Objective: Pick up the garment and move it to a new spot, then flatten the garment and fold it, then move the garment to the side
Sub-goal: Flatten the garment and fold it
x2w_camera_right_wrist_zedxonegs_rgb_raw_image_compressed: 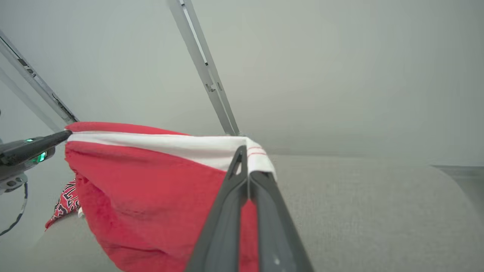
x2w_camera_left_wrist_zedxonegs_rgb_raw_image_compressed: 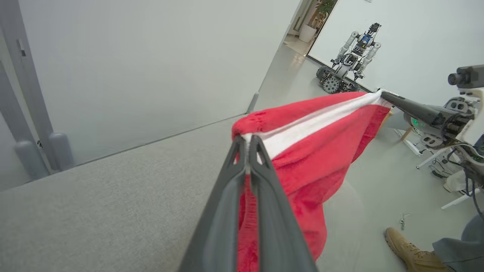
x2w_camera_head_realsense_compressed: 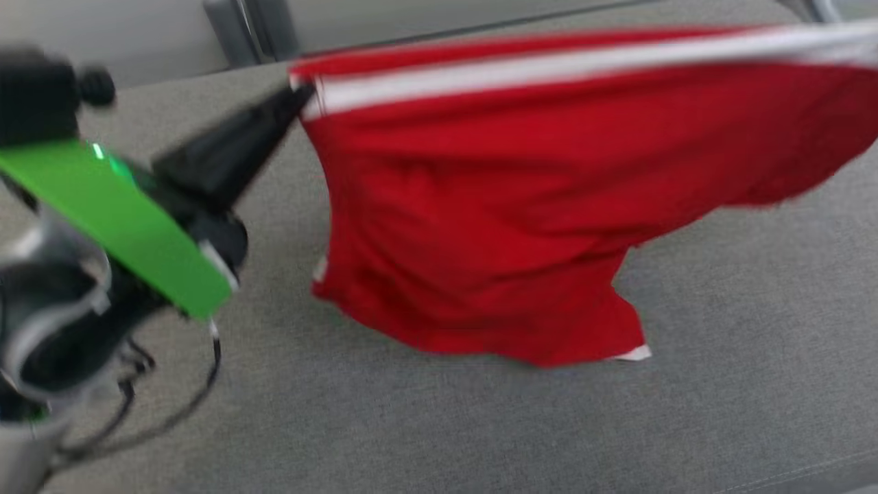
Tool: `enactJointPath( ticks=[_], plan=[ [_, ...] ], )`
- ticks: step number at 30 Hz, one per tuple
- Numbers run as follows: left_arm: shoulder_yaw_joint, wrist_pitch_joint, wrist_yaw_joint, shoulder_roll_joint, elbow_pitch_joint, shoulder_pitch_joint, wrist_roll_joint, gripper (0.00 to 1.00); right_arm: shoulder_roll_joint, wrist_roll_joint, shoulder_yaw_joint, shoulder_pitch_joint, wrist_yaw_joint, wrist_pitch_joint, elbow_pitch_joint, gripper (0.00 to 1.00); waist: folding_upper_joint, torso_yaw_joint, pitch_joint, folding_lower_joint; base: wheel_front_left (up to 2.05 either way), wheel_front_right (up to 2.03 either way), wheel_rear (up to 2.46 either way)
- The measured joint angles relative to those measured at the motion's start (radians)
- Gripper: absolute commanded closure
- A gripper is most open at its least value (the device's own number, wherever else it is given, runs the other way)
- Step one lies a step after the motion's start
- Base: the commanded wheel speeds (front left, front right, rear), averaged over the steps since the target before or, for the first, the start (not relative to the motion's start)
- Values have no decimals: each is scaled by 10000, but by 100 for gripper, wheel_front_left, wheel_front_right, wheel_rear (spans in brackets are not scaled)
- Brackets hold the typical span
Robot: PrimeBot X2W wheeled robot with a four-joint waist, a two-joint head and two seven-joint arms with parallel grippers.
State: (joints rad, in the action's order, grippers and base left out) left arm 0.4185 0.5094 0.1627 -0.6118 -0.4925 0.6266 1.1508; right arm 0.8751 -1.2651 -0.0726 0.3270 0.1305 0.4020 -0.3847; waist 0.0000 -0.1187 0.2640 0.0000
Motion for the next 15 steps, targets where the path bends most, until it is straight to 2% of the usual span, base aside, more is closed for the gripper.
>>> enactJointPath(
  ticks=[4,7,10,15],
  plan=[
    [-71,485,330,911,2383,3909,-585,100,-244,1032,826,4225,10,562,1758,100,0,77,957,1,0,0,0],
    [-13,-217,314,1896,4865,6524,-1475,100,-1430,2583,1875,7510,10,550,3499,100,0,230,1809,2,0,0,0],
    [10,-1179,174,2610,6732,8134,-2104,100,-2472,3937,2635,9728,10,19,4982,100,0,384,2530,3,0,0,0],
    [4,-2773,-466,3185,8853,9915,-2846,100,-3206,4897,3417,11938,8,-1576,6543,100,0,625,3542,3,0,0,0]
  ],
)
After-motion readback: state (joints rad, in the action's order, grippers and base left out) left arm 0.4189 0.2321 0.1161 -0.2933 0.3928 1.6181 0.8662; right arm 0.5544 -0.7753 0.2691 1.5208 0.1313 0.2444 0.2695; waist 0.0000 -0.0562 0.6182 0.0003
